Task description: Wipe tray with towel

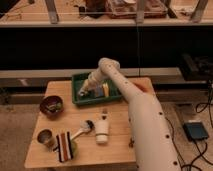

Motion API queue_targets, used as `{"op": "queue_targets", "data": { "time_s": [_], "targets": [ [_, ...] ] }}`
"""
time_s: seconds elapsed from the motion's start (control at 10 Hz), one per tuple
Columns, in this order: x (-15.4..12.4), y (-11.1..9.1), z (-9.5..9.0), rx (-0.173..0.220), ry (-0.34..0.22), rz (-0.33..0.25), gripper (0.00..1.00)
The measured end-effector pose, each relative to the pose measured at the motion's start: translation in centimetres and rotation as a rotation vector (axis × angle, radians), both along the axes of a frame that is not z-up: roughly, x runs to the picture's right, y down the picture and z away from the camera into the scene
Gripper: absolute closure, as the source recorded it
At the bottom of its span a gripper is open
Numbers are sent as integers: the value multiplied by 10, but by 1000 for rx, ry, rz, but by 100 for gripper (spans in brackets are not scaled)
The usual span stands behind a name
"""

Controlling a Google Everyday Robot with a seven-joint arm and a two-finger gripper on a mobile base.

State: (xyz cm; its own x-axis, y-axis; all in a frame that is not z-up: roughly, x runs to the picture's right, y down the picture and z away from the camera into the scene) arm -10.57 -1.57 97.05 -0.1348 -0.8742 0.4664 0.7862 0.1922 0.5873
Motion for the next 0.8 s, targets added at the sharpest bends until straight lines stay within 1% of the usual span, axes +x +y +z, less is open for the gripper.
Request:
{"op": "queue_targets", "data": {
  "time_s": [0.2, 0.3, 0.4, 0.6, 0.7, 0.8],
  "targets": [
    [28, -7, 2, 4, 25, 13, 100],
    [38, -15, 5, 11, 39, 21, 100],
    [42, -23, 9, 16, 50, 28, 100],
    [33, -39, 20, 20, 65, 44, 100],
    [25, -46, 25, 20, 68, 52, 100],
    [11, -53, 30, 20, 69, 54, 100]
  ]
}}
